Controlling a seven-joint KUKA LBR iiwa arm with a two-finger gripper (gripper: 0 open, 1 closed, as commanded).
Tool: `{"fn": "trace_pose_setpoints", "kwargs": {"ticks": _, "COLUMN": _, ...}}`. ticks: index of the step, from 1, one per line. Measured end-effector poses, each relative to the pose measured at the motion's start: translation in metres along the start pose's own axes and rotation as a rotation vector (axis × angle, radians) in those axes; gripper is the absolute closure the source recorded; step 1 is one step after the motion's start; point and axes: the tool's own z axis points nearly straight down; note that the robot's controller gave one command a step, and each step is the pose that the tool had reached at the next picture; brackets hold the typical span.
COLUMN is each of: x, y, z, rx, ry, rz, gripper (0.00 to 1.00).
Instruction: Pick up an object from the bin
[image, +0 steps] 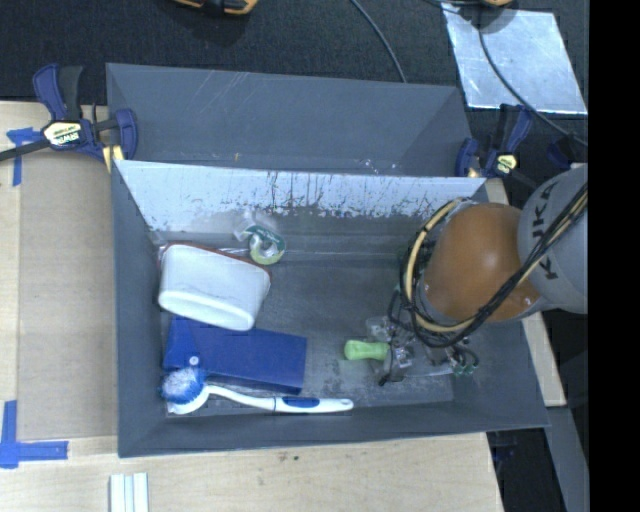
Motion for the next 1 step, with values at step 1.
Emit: {"fn": "trace_pose_setpoints", "kwargs": {"ticks": 1, "x": 0.0018, "y": -0.0103, "z": -0.0939, "rx": -0.001, "ry": 0.003, "rz": -0.005, "gripper": 1.0}}
